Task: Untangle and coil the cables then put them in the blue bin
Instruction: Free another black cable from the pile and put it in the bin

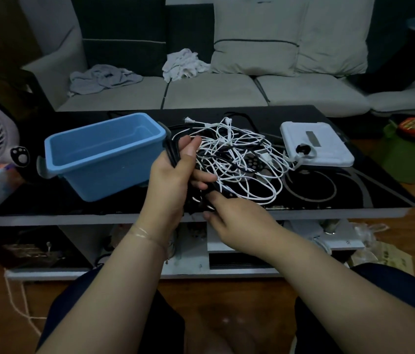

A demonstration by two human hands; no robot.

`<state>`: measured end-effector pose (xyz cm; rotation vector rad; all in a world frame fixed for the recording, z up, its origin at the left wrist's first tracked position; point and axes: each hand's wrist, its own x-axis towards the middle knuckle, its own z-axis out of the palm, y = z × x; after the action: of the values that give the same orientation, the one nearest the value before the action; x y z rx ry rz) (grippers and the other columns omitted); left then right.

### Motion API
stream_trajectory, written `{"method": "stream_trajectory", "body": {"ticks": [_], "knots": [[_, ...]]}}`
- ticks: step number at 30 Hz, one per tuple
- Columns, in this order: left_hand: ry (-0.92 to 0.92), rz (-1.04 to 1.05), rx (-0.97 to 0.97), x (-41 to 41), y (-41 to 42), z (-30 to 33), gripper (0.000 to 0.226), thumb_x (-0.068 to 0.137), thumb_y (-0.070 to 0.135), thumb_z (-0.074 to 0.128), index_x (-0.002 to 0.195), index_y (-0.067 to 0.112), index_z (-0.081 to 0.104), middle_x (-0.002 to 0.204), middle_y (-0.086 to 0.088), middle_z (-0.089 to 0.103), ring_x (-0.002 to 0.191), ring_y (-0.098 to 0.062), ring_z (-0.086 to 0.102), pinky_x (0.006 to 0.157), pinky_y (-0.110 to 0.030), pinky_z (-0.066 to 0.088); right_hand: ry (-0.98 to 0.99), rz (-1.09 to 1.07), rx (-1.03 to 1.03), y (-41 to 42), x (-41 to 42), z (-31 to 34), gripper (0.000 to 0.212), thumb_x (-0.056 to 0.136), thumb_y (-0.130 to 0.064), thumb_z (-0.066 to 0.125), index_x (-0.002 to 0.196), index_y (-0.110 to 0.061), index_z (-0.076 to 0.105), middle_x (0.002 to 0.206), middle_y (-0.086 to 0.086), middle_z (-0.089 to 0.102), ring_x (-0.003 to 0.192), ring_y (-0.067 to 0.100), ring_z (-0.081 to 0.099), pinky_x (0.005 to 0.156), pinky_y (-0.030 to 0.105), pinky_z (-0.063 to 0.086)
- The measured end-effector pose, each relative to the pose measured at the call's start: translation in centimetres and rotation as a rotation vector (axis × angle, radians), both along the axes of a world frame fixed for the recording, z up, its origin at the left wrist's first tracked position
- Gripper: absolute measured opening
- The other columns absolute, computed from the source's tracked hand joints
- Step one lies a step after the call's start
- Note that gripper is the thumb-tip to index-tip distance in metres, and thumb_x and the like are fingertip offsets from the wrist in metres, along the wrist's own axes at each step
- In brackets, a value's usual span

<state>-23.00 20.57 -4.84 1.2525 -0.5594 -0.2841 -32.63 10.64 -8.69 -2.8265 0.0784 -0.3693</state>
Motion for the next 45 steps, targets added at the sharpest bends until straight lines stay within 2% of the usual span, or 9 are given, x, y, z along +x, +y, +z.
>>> {"method": "stream_trajectory", "body": {"ticks": [7,10,15,19,23,27,32,36,45], "knots": [[-0.28,0.105,0.257,0.4,-0.4,-0.9,0.046,0.1,0.024,0.05,0.142,0.014,0.035,0.136,0.011,0.049,0.055,-0.013,0.069,0.046,-0.018,0.049,0.054,0.056,0.081,-0.5,-1.1,1.1,0.037,0.097,-0.042,0.045,0.133,-0.038,0.04,0.097,0.003,0.067,0.089,0.026,0.06,0.064,0.032,0.037],[-0.443,0.104,0.431,0.2,-0.4,-1.0,0.044,0.097,0.025,0.055,0.136,0.013,0.041,0.136,0.008,0.055,0.065,-0.005,0.07,0.055,-0.024,0.055,-0.016,0.038,0.023,-0.8,-1.7,1.6,0.018,0.096,-0.044,0.046,0.103,-0.028,0.05,0.083,-0.004,0.062,0.082,0.024,0.06,0.059,0.033,0.037],[-0.717,0.022,0.808,-0.4,-0.7,-1.3,0.044,0.096,0.046,0.049,0.119,0.008,0.054,0.106,-0.008,0.07,0.099,-0.029,0.064,0.083,-0.04,0.049,-0.147,-0.062,-0.109,-2.0,-2.2,3.0,0.046,0.081,-0.063,0.051,0.059,-0.025,0.036,0.054,-0.01,0.044,0.054,0.008,0.04,0.048,0.024,0.024],[-0.541,-0.273,0.827,-1.2,0.0,-0.6,0.069,0.085,0.07,0.019,0.095,0.017,0.062,0.067,-0.006,0.07,0.059,-0.027,0.066,0.057,-0.033,0.053,-0.125,-0.036,0.319,-3.5,-2.9,3.6,0.048,0.068,-0.065,0.061,0.067,-0.021,0.041,0.056,-0.011,0.048,0.053,0.006,0.04,0.054,0.029,0.034],[-0.386,-0.498,0.705,-2.1,0.2,-0.2,0.069,0.084,0.073,0.017,0.055,0.031,0.063,0.04,0.003,0.047,0.036,-0.014,0.045,0.045,-0.025,0.037,-0.16,-0.004,0.638,-5.6,-2.9,3.8,0.031,0.076,-0.035,0.075,0.072,-0.018,0.05,0.063,-0.01,0.048,0.061,0.007,0.044,0.061,0.029,0.039],[-0.369,-0.599,0.598,-2.3,-0.2,-0.2,0.063,0.086,0.064,0.038,0.1,0.006,0.059,0.046,-0.001,0.044,0.037,-0.021,0.043,0.046,-0.028,0.033,-0.239,0.032,0.731,-6.1,-2.5,3.5,0.02,0.084,-0.019,0.071,0.074,-0.022,0.054,0.065,-0.017,0.054,0.063,-0.003,0.047,0.062,0.015,0.041],[-0.401,-0.579,0.518,-2.6,-0.6,-0.3,0.05,0.088,0.055,0.034,0.103,0.016,0.06,0.039,0.002,0.044,0.033,-0.017,0.048,0.04,-0.019,0.034,-0.288,0.1,0.926,-5.4,-1.9,2.7,0.01,0.094,-0.024,0.053,0.085,-0.02,0.052,0.099,0.013,0.065,0.073,0.003,0.056,0.064,0.018,0.046],[-0.28,-0.544,0.414,-3.2,-0.5,-0.4,0.046,0.101,0.043,0.03,0.071,0.032,0.063,0.038,0.004,0.035,0.027,-0.011,0.031,0.035,-0.016,0.025,-0.381,0.073,0.939,-4.3,-1.2,2.0,0.013,0.099,-0.024,0.047,0.09,-0.015,0.049,0.07,-0.006,0.056,0.056,0.001,0.047,0.052,0.014,0.04],[-0.097,-0.619,0.326,-3.8,-0.5,-0.2,0.053,0.105,0.039,0.025,0.074,0.007,0.053,0.038,0.002,0.028,0.028,-0.01,0.023,0.037,-0.014,0.02,-0.424,0.052,1.243,-3.0,0.2,2.7,0.037,0.091,-0.025,0.051,0.054,-0.02,0.046,0.036,-0.001,0.042,0.027,0.009,0.04,0.036,0.014,0.031]]}}
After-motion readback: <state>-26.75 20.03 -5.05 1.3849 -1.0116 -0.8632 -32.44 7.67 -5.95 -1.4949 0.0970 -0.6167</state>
